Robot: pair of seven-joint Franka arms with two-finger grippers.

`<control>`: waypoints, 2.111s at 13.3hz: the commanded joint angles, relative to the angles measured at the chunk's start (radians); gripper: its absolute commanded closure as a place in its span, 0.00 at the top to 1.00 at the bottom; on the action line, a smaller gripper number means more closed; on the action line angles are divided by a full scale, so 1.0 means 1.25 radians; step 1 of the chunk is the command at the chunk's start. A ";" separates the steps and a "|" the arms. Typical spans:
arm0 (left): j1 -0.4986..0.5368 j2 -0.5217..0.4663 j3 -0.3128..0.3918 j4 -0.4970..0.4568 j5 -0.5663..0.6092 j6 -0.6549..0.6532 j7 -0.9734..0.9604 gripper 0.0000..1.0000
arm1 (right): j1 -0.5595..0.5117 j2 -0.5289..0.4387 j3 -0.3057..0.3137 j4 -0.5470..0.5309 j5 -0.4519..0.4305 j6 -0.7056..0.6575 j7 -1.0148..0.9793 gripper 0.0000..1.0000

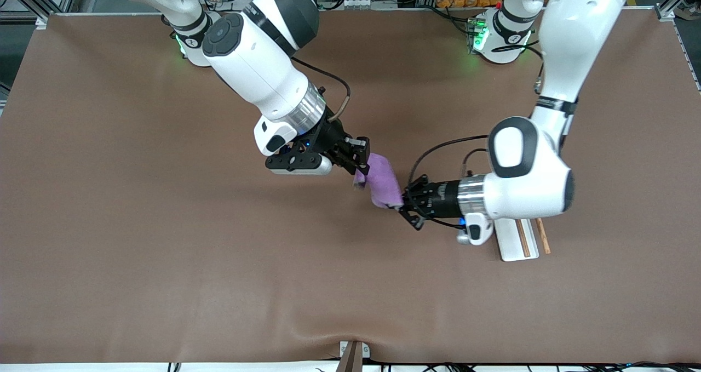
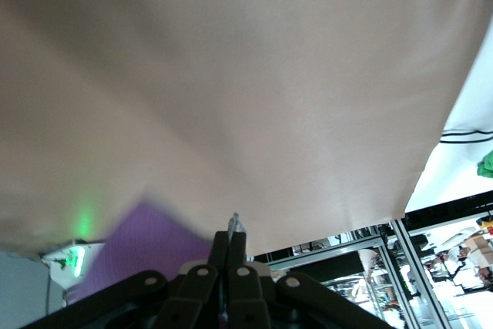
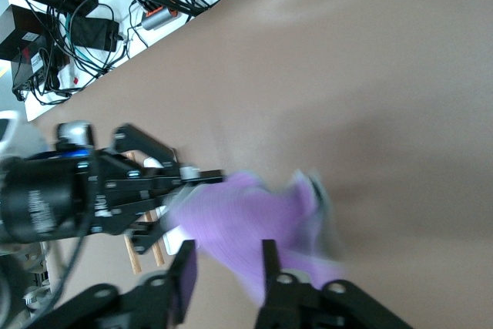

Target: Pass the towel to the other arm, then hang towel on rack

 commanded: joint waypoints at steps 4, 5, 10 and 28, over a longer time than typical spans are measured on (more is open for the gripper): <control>0.028 -0.065 0.001 0.025 0.268 -0.049 0.063 0.00 | -0.002 -0.013 -0.007 -0.012 -0.010 -0.024 0.012 1.00; 0.035 -0.071 0.002 0.025 0.295 -0.052 0.092 0.00 | -0.003 -0.015 -0.007 -0.014 -0.010 -0.036 0.012 1.00; 0.126 -0.069 0.003 0.016 0.413 -0.079 0.373 0.00 | -0.037 -0.039 -0.007 -0.014 -0.047 -0.161 -0.024 1.00; 0.240 -0.082 -0.056 0.017 0.659 -0.182 0.569 0.00 | -0.493 -0.315 -0.080 -0.157 -0.156 -0.666 -0.698 1.00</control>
